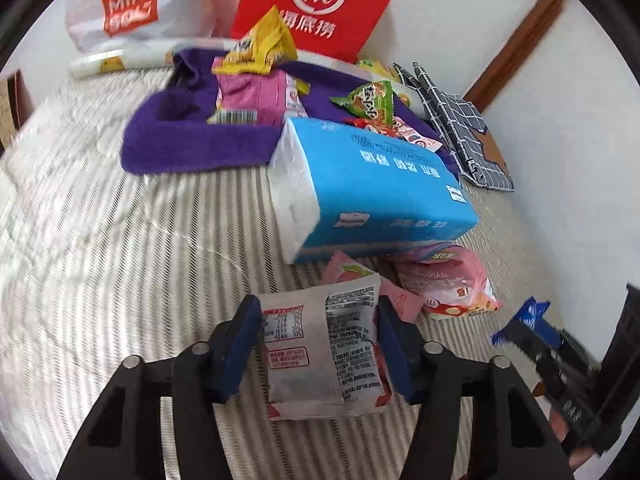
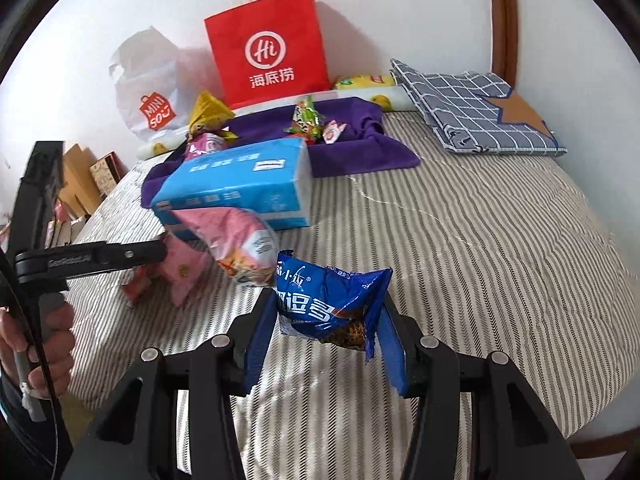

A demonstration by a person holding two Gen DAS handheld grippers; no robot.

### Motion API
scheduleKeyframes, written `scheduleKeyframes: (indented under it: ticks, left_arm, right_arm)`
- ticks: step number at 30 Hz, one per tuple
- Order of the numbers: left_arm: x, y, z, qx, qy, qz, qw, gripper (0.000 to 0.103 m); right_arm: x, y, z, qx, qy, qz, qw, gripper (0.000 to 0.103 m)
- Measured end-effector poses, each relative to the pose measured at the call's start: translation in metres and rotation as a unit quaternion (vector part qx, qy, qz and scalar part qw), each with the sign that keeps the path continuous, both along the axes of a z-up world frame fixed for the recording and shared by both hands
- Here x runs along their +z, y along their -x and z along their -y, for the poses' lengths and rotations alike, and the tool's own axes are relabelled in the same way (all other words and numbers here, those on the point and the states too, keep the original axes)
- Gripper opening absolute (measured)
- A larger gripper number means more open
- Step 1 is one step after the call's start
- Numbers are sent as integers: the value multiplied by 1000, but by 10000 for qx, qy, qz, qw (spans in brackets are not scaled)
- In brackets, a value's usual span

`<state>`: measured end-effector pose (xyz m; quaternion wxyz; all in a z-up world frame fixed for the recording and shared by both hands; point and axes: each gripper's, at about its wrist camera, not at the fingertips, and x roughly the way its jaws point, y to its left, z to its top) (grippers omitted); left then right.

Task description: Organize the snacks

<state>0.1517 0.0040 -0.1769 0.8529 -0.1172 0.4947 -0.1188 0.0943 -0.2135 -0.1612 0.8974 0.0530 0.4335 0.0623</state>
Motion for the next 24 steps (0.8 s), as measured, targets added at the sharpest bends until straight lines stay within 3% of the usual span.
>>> scheduleKeyframes:
  ticks: [4, 8, 12, 17, 20, 24]
  left_arm:
    - [4, 4, -1, 63, -610, 55, 9981, 54]
    - [-8, 5, 5, -47, -914, -86, 9958, 71]
    - [-12, 15, 11, -54, -1127, 129, 9935, 81]
    - [-12, 21, 13, 47, -1232, 311, 9919, 79]
    - [-15, 25, 14, 203, -1542, 540, 9864, 62]
    - [-14, 25, 12, 271, -1568, 648, 9851, 54]
  right_arm:
    - [-5, -6, 1, 0, -12, -6, 10000, 49]
    - [-11, -9, 0, 14, -39, -75, 10000, 49]
    - [-16, -10, -2, 37, -9, -143, 9999, 49]
    - [-22, -10, -2, 54, 8, -162, 9999, 50]
    - [-25, -12, -1, 1, 121, -128, 9998, 51]
    - [-32, -18, 2, -4, 132, -143, 9998, 49]
